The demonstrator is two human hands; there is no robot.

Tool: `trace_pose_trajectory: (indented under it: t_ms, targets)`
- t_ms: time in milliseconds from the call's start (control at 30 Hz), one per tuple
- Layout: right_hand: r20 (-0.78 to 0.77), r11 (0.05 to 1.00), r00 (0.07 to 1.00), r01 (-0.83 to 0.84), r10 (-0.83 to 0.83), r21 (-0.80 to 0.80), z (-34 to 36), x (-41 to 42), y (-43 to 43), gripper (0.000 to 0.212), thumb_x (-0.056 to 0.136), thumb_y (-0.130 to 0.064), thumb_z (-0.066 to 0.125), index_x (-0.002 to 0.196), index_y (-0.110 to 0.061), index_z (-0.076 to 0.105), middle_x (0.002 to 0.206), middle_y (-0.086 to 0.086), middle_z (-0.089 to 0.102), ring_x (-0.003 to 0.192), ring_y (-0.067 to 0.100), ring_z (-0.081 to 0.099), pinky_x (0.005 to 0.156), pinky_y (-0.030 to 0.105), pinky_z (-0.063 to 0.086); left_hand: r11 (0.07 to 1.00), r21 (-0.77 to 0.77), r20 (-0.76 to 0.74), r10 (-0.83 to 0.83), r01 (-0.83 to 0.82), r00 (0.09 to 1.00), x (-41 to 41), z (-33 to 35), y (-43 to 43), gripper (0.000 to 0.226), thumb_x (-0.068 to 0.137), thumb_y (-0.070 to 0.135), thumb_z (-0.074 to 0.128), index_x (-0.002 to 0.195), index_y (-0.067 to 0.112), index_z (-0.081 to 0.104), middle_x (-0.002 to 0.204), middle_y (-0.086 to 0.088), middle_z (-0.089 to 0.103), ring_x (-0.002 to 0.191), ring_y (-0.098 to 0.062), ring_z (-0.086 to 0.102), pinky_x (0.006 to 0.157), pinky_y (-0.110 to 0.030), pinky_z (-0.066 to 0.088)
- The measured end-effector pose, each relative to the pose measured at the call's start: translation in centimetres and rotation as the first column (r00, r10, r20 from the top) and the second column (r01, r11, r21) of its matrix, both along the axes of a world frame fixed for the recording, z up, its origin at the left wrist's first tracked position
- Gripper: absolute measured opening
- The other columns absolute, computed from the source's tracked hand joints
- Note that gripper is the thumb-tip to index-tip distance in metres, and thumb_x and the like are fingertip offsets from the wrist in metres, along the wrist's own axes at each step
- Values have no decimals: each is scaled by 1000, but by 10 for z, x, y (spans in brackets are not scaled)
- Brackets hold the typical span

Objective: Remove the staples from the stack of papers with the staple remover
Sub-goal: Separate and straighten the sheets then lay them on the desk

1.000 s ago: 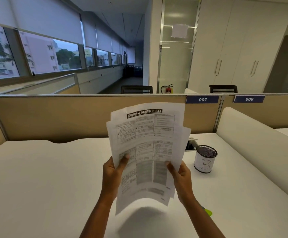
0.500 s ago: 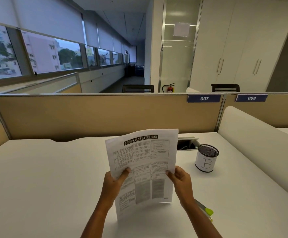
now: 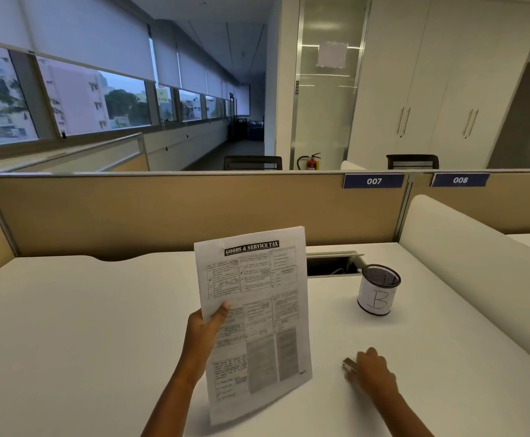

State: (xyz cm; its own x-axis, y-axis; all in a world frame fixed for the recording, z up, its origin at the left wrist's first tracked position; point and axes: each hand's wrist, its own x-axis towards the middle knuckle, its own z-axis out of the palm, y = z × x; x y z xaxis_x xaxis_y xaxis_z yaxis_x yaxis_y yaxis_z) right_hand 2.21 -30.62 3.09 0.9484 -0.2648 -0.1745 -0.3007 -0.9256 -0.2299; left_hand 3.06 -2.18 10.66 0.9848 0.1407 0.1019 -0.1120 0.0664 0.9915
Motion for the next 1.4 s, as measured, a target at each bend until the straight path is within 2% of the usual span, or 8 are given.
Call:
trace_pose_trajectory:
  t_ms: [133, 200, 300, 367, 533, 800, 1100, 1400]
  targets:
    - [38, 998, 999, -17, 14, 65, 5, -5, -3, 25, 93, -32, 43, 70, -21, 43, 105, 9, 58, 101, 23, 56, 73, 26, 39, 1000, -12, -50, -18, 18, 999, 1, 1, 2, 7, 82, 25, 57, 87, 26, 62, 82, -1, 71, 70, -23, 69, 50, -28, 53]
    - [33, 930, 990, 116, -136, 347, 7, -5, -6, 42, 91, -25, 50, 53, -17, 34, 68, 7, 55, 69, 24, 56, 65, 29, 42, 999, -33, -73, -39, 36, 997, 0, 1, 3, 7, 82, 24, 57, 87, 25, 63, 79, 0, 73, 67, -22, 70, 49, -28, 54]
    - [-198, 232, 900, 303, -388, 924, 4, -7, -7, 29, 89, -16, 55, 63, -1, 55, 61, 11, 53, 40, 22, 49, 46, 26, 43, 998, -39, -92, -45, 41, 995, -2, 0, 2, 7, 83, 22, 57, 86, 25, 63, 70, 5, 74, 61, -19, 70, 45, -25, 53]
    - [-416, -283, 851, 334, -320, 899, 6, -8, -2, 16, 86, -14, 54, 83, 1, 59, 67, 12, 60, 33, 16, 53, 37, 20, 47, 998, -33, -96, -53, 50, 994, -3, 0, 1, 7, 83, 22, 57, 86, 25, 62, 67, 6, 74, 60, -18, 70, 44, -24, 53]
    - [-419, -709, 892, 187, -167, 680, 28, -10, 15, 2, 66, 1, 57, 68, 1, 56, 70, 23, 67, 77, 30, 60, 85, 41, 52, 998, -15, -94, -57, 56, 994, -3, 4, -3, 9, 83, 23, 57, 90, 24, 62, 79, 0, 72, 67, -23, 69, 49, -29, 54]
    - [-276, -674, 947, 95, -166, 732, 81, 6, 29, 28, 95, -23, 29, 82, -5, 46, 102, 20, 53, 101, 35, 50, 102, 51, 29, 999, 29, -74, -38, 41, 997, -5, 9, -7, 7, 83, 22, 56, 86, 27, 60, 80, 2, 70, 66, -20, 68, 46, -24, 53]
    - [184, -586, 960, -274, -210, 763, 157, 5, 54, 24, 94, -4, 32, 101, -11, 54, 77, 8, 72, 76, 18, 71, 64, 31, 60, 992, 86, -22, -92, 93, 996, -12, 23, -20, 7, 83, 25, 55, 88, 26, 60, 80, 2, 69, 70, -19, 67, 50, -23, 51]
    - [747, -94, 663, -748, -53, 657, 218, 4, 75, 31, 71, -8, 55, 99, -19, 50, 99, 5, 65, 87, 12, 67, 78, 22, 55, 972, 166, 81, -181, 166, 980, -15, 35, -28, 8, 85, 18, 54, 89, 22, 59, 83, -1, 66, 72, -16, 65, 52, -16, 54]
